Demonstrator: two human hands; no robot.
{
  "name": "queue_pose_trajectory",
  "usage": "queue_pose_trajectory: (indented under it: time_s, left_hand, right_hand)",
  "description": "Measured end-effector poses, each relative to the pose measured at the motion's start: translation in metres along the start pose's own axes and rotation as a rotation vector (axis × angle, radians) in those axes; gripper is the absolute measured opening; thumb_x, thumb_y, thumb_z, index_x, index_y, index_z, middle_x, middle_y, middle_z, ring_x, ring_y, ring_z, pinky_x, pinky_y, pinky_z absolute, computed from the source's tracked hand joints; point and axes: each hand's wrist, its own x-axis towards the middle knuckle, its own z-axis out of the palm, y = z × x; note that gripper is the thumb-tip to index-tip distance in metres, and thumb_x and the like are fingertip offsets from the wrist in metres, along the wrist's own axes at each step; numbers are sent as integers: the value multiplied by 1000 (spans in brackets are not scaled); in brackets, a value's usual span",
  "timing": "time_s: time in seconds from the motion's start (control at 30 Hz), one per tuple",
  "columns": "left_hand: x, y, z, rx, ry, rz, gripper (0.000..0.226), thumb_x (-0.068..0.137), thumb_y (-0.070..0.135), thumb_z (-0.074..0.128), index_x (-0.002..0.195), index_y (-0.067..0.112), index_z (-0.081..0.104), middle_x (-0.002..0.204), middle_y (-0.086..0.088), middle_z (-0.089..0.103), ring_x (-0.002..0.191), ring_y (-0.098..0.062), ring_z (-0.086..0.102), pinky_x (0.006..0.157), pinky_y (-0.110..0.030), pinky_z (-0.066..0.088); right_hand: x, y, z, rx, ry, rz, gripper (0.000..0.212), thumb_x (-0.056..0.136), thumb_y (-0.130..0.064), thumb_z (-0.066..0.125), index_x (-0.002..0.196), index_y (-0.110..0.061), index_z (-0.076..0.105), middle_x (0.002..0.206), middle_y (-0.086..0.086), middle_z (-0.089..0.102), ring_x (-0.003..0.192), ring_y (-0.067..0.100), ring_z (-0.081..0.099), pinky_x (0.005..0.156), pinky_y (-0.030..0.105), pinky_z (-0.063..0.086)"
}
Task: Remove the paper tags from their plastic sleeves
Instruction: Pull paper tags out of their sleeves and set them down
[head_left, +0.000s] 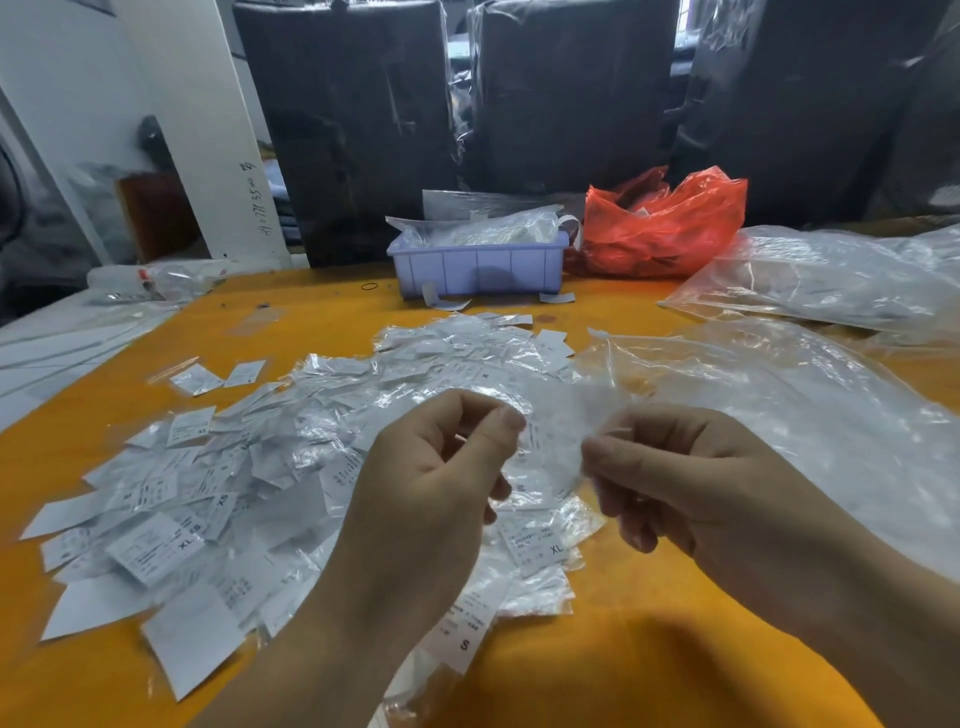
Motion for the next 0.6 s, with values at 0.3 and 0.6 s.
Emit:
queue_pose_trajectory:
  time_s: [0.3, 0.6]
  left_hand:
    - [-3, 4, 3, -71, -37, 1, 40, 90, 15, 66, 122, 37, 53, 76, 9, 70, 64, -6, 63, 58, -20, 53]
    - [-7, 7, 9, -60, -151, -20, 13, 75, 29, 65, 86, 34, 66, 77, 7, 71, 62, -6, 61, 58, -22, 53]
  right_hand:
    - [5, 1, -4, 313, 261, 68, 18, 61, -31, 75, 69, -15, 76, 66, -1, 56, 54, 10, 47, 44, 21, 42]
    - [7, 2, -5, 422, 289, 84, 20, 57, -31, 79, 65, -14, 71, 59, -2, 35, 52, 11, 28, 42, 21, 27]
